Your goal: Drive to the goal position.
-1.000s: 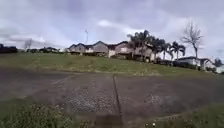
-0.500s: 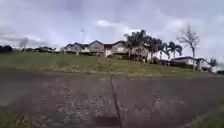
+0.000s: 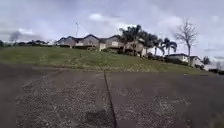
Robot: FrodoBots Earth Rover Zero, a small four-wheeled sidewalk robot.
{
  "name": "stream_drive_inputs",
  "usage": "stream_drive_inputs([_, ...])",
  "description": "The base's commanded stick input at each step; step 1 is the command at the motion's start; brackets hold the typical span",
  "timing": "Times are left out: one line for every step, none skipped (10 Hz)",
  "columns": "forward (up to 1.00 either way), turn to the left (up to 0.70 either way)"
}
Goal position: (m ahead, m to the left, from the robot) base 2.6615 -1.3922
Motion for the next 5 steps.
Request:
stream_drive_inputs([0.70,-0.35])
stream_drive_inputs([0.70,-0.35])
stream_drive_inputs([0.70,-0.35])
stream_drive_inputs([0.70,-0.35])
stream_drive_inputs([0.70,-0.35])
